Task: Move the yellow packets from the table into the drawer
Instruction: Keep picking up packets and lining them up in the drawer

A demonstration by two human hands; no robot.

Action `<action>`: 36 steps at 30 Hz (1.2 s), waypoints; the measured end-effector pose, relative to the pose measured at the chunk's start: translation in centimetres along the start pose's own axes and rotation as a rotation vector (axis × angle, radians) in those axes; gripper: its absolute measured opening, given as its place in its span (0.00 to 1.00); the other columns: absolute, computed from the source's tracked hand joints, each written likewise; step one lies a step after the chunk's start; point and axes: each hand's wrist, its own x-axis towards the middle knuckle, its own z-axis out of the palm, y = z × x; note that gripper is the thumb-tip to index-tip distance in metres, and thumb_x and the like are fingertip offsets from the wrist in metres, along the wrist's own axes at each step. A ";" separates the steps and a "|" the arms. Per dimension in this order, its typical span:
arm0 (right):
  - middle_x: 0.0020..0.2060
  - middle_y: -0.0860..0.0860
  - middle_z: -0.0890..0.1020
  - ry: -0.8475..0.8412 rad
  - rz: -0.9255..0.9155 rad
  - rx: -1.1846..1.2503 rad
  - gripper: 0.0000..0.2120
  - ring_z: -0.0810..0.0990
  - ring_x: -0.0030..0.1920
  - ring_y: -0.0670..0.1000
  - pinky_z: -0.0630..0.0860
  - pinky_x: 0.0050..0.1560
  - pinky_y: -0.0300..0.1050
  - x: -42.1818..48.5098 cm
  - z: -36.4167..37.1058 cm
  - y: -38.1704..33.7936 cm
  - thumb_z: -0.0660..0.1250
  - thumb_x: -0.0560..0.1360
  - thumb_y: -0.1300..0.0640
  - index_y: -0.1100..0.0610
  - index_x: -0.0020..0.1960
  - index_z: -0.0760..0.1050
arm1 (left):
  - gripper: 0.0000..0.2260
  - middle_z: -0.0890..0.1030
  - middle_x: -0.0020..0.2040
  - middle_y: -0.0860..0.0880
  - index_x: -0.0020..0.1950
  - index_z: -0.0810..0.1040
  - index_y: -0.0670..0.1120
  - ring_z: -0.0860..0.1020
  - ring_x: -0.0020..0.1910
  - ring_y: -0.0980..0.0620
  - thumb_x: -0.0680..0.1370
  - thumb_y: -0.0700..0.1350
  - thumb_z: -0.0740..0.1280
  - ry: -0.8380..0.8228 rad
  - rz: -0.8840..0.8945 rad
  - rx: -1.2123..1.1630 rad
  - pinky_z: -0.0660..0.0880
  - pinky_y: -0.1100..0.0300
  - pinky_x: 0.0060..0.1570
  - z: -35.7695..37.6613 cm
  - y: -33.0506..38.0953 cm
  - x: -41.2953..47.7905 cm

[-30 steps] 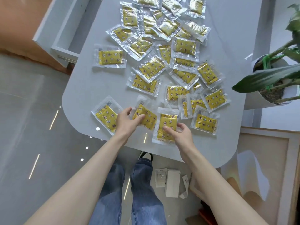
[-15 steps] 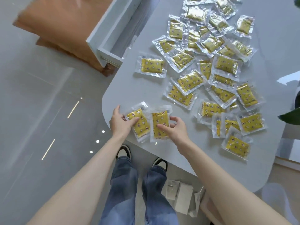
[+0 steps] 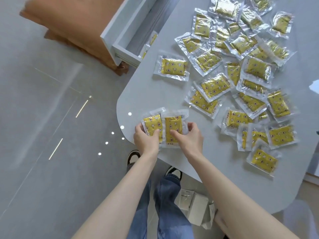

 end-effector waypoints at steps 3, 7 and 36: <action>0.47 0.46 0.77 0.005 -0.001 0.006 0.21 0.78 0.49 0.49 0.76 0.54 0.47 -0.1 0.3 0.2 0.76 0.68 0.49 0.55 0.55 0.71 | 0.12 0.81 0.51 0.45 0.54 0.76 0.42 0.80 0.48 0.48 0.73 0.42 0.72 -0.039 -0.035 0.032 0.77 0.56 0.46 -0.2 0.1 0.2; 0.50 0.49 0.79 -0.065 0.030 0.104 0.22 0.79 0.51 0.49 0.77 0.51 0.45 0.0 0.0 0.4 0.76 0.68 0.52 0.53 0.56 0.69 | 0.08 0.81 0.49 0.47 0.53 0.76 0.43 0.80 0.48 0.49 0.76 0.41 0.69 -0.162 -0.049 -0.057 0.77 0.61 0.42 -1.0 0.3 0.4; 0.45 0.51 0.83 -0.198 -0.167 0.423 0.20 0.81 0.41 0.43 0.71 0.36 0.36 -16.0 -12.2 -22.4 0.74 0.72 0.56 0.54 0.59 0.70 | 0.05 0.83 0.44 0.48 0.45 0.79 0.45 0.81 0.44 0.51 0.73 0.37 0.71 -0.361 0.166 -0.347 0.78 0.54 0.52 -24.5 20.9 -7.9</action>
